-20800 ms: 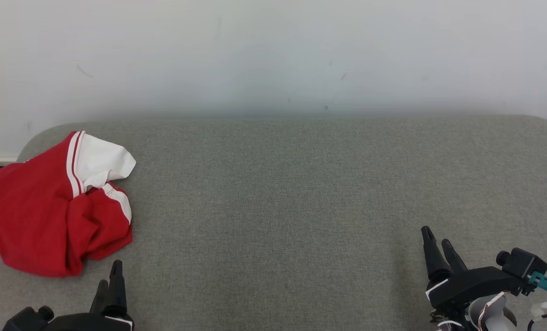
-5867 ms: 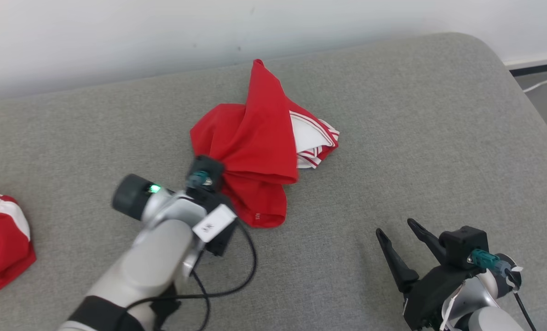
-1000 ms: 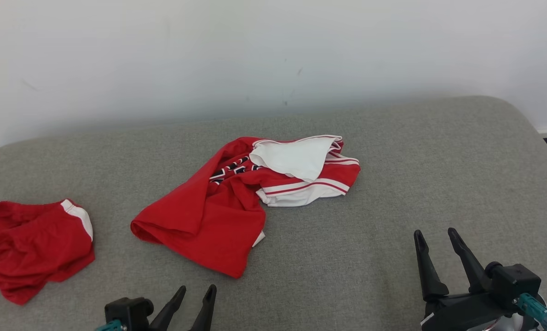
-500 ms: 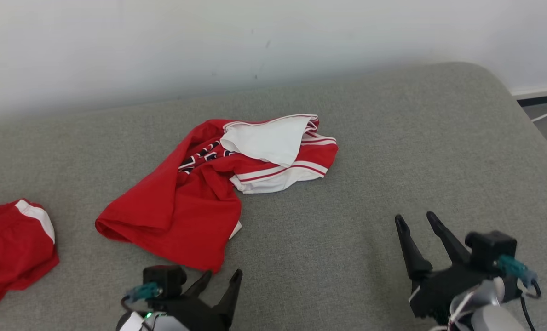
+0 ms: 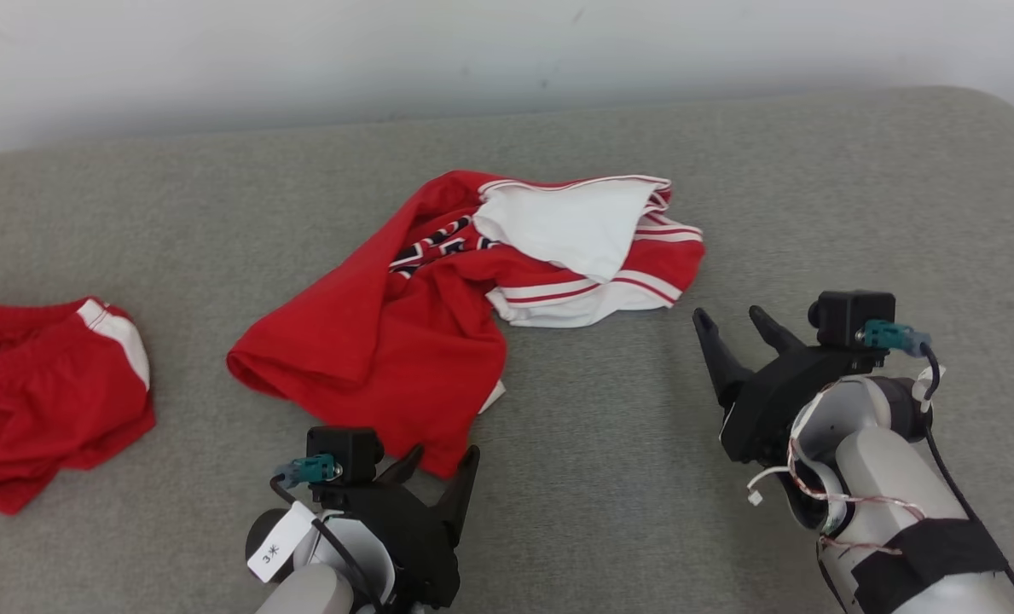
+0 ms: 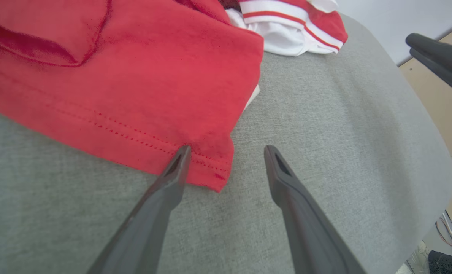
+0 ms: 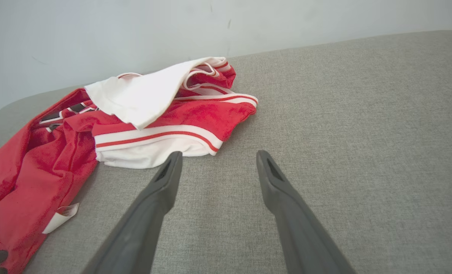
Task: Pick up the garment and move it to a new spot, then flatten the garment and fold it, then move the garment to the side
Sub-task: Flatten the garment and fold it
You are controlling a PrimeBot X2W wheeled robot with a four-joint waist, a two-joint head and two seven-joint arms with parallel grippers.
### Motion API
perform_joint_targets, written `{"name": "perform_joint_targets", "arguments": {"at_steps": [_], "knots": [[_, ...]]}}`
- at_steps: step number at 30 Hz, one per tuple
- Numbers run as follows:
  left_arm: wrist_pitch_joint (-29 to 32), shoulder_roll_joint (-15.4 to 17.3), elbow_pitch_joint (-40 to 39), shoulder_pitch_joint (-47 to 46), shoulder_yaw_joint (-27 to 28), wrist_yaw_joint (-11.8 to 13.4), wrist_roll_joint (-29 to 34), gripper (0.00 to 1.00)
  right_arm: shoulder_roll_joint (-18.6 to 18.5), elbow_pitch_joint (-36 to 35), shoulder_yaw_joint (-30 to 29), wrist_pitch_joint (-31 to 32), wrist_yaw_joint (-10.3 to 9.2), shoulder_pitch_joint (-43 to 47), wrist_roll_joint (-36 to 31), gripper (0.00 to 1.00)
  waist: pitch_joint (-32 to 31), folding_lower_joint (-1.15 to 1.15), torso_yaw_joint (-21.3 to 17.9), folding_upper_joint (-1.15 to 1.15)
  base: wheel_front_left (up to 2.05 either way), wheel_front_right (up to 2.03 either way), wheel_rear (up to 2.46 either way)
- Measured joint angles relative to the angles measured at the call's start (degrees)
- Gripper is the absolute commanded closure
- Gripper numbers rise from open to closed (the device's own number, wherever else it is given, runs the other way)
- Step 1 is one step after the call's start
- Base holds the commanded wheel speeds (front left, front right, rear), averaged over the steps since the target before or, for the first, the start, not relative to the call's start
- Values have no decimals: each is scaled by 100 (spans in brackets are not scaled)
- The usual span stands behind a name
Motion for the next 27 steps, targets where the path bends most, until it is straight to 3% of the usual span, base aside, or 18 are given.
{"name": "perform_joint_targets", "arguments": {"at_steps": [6, 20, 21, 23, 24, 25, 26, 27], "knots": [[-2, -90, 215, -215, -63, -57, 0, 0, 18, 564, -193, 214, -94, -448, 190, 0, 198, 0, 330, 0, 0, 0, 0], [-156, -261, 482, -745, -322, -457, -1, 0, 18, 1533, -286, 397, -246, -1265, 300, 0, 783, -1, 881, 0, 0, 0, 0], [-179, -277, 504, -754, -334, -480, -1, 0, 19, 1574, -286, 396, -246, -1319, 300, 4, 800, -1, 903, -1, 0, 0, 0], [-207, -283, 527, -760, -352, -513, -1, 0, 19, 1621, -286, 391, -246, -1361, 300, 50, 812, -1, 919, 0, 0, 0, 0], [-207, -282, 547, -769, -372, -561, -1, 0, 18, 1669, -289, 383, -246, -1391, 301, 59, 819, -1, 933, 0, 0, 0, 0], [-207, -279, 571, -780, -392, -606, -1, 0, 18, 1720, -289, 345, -246, -1423, 301, 90, 822, -1, 942, 0, 0, 0, 0], [-207, -275, 588, -788, -413, -625, -1, 16, 16, 1760, -285, 346, -234, -1458, 301, 100, 820, -1, 946, 0, 0, 0, 0], [-207, -268, 613, -810, -432, -660, -1, 60, 18, 1791, -260, 344, -193, -1478, 300, 100, 815, -1, 948, 0, 0, 0, 0]]}}
